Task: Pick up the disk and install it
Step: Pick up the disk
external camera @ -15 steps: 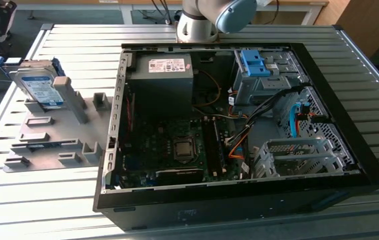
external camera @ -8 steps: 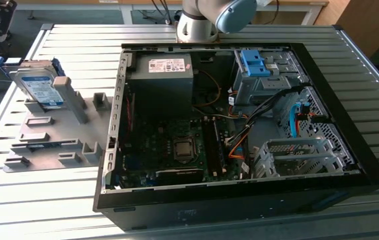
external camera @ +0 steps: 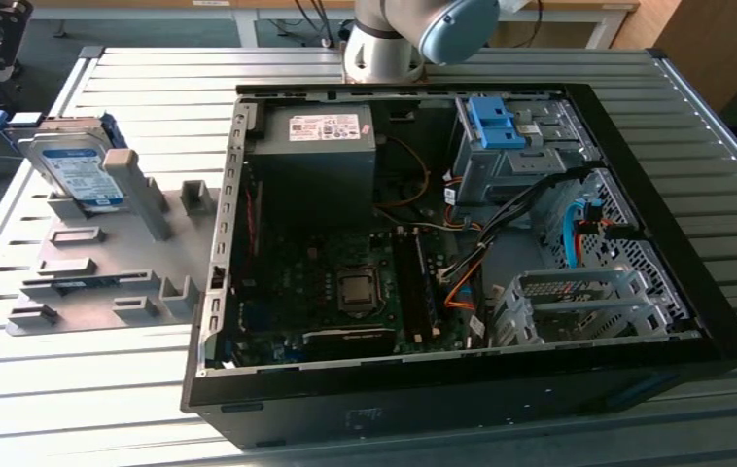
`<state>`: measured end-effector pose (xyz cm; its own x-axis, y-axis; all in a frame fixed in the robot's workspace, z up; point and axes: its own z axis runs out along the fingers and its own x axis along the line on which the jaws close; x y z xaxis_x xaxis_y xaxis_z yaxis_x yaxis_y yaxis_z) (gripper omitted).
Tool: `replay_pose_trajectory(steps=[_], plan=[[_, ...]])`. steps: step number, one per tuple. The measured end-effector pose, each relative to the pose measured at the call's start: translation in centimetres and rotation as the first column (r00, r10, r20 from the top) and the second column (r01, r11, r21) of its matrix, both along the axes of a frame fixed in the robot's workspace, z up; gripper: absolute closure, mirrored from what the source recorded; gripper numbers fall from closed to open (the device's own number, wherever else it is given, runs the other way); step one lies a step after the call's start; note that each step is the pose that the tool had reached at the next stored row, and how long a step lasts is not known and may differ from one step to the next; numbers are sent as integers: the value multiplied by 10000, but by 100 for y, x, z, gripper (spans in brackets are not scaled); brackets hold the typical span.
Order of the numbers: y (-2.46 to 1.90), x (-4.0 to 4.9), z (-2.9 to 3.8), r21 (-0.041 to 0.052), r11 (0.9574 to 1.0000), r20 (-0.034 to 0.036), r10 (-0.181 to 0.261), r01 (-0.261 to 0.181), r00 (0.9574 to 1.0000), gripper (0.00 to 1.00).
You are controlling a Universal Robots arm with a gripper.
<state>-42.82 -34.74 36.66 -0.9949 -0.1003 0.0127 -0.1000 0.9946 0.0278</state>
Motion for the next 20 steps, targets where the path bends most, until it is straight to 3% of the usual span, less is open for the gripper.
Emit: replay_pose_trajectory(steps=[20], plan=[[0, 0, 0, 0, 9995, 0, 320, -320, 9995, 89]])
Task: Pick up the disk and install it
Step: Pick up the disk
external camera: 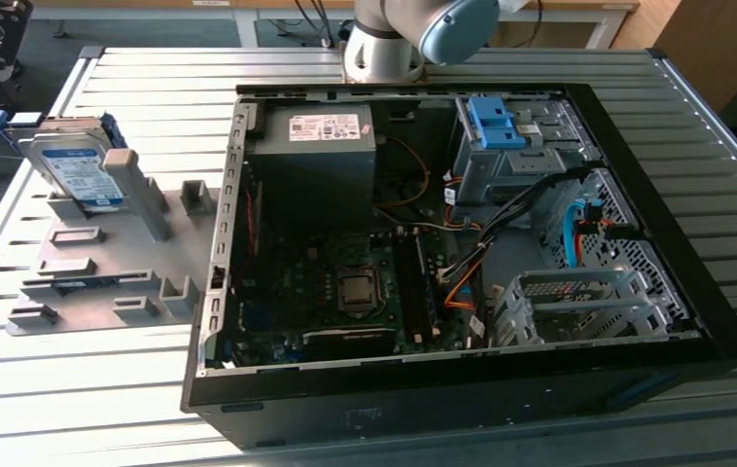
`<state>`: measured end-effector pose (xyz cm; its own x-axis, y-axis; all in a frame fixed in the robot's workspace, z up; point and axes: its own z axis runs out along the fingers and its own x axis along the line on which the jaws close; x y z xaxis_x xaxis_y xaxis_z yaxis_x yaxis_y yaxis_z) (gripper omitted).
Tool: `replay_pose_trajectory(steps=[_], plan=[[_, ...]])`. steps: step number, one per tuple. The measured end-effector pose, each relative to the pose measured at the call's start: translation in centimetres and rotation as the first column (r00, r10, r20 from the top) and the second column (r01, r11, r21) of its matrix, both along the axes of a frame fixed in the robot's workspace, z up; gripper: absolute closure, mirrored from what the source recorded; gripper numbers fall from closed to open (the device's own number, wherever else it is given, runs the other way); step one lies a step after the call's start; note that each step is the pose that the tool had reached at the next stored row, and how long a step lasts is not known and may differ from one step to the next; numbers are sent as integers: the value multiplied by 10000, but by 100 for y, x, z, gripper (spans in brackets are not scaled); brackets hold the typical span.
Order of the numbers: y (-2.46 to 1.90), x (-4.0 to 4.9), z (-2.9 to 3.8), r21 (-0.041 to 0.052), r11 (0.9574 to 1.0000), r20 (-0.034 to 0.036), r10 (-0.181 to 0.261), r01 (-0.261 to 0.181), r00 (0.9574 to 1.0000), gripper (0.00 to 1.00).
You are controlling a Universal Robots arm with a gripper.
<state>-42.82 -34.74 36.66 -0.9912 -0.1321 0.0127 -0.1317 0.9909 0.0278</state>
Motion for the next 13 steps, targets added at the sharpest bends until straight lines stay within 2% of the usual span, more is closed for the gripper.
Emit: replay_pose_trajectory(steps=[13], plan=[[0, 0, 0, 0, 9997, 0, 252, -252, 9997, 89]])
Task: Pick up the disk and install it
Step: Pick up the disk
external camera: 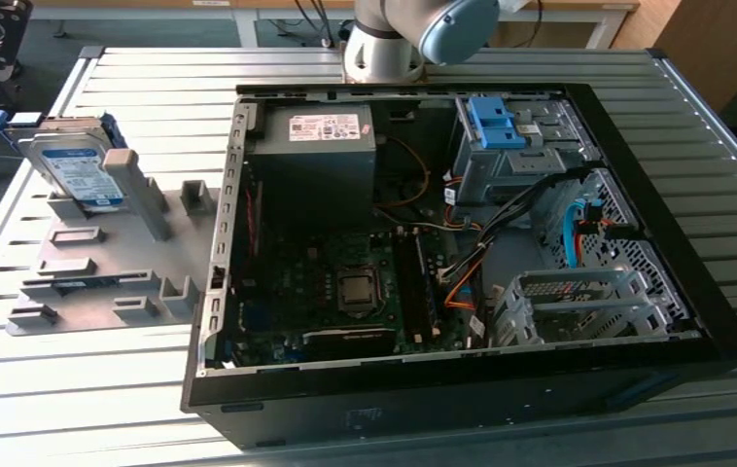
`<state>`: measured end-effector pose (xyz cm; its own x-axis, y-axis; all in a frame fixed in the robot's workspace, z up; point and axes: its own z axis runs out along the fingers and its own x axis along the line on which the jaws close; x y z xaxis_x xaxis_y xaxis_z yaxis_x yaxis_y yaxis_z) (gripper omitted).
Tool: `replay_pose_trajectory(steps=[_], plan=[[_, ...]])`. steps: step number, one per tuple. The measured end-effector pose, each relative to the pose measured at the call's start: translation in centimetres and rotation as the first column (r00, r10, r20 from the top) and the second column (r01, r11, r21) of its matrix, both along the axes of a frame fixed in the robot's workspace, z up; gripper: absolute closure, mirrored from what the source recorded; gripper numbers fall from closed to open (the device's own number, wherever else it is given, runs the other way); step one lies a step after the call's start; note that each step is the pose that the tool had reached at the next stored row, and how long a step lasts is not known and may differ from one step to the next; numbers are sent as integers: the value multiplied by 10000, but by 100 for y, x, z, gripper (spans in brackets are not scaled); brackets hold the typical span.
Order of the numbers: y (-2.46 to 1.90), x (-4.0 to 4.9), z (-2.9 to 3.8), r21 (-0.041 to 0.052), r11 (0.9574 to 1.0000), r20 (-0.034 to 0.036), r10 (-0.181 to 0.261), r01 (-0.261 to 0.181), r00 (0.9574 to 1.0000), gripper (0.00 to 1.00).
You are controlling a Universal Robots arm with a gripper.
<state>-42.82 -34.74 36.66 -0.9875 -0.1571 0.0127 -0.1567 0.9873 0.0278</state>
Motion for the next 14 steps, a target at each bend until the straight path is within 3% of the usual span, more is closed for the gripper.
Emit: replay_pose_trajectory(steps=[14], plan=[[0, 0, 0, 0, 9998, 0, 210, -210, 9998, 89]])
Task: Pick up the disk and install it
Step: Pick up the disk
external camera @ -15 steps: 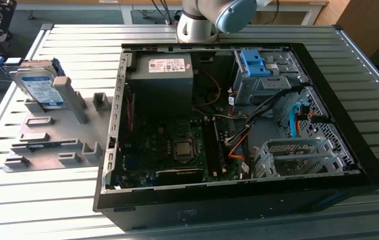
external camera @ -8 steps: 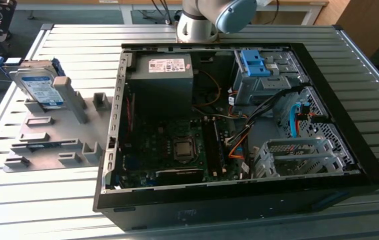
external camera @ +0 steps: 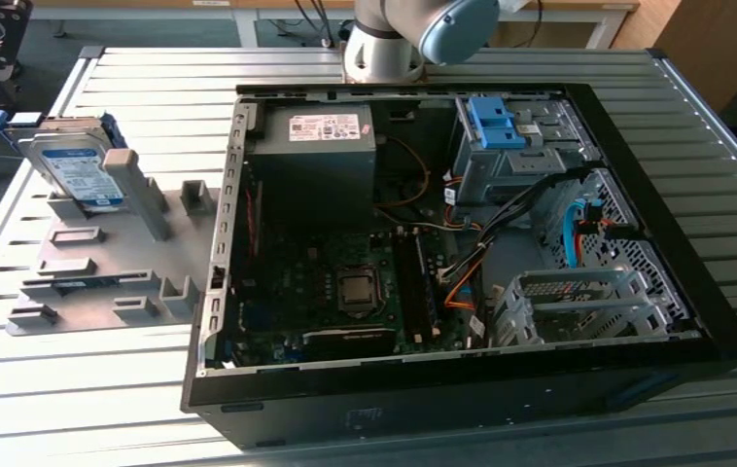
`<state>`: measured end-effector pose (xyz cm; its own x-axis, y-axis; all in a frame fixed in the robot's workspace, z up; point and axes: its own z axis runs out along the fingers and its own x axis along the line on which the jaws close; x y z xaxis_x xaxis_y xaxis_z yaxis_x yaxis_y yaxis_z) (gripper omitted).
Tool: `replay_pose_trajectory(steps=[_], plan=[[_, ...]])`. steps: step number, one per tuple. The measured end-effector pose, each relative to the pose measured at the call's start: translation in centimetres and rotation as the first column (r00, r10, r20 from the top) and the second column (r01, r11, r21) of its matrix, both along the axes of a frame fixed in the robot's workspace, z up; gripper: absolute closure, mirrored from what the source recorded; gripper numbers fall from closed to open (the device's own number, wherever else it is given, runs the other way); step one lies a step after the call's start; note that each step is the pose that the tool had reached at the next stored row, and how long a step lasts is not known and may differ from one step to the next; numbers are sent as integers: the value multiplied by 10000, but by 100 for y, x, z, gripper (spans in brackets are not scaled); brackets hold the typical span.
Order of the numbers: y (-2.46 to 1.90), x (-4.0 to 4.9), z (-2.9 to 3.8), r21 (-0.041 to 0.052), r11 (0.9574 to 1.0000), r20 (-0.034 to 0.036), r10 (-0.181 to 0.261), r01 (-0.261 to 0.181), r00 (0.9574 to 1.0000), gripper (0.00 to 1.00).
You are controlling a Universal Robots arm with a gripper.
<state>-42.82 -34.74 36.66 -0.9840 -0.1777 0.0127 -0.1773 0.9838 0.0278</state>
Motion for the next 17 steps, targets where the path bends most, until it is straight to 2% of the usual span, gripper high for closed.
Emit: replay_pose_trajectory(steps=[17], plan=[[0, 0, 0, 0, 9994, 0, 350, -350, 9994, 89]])
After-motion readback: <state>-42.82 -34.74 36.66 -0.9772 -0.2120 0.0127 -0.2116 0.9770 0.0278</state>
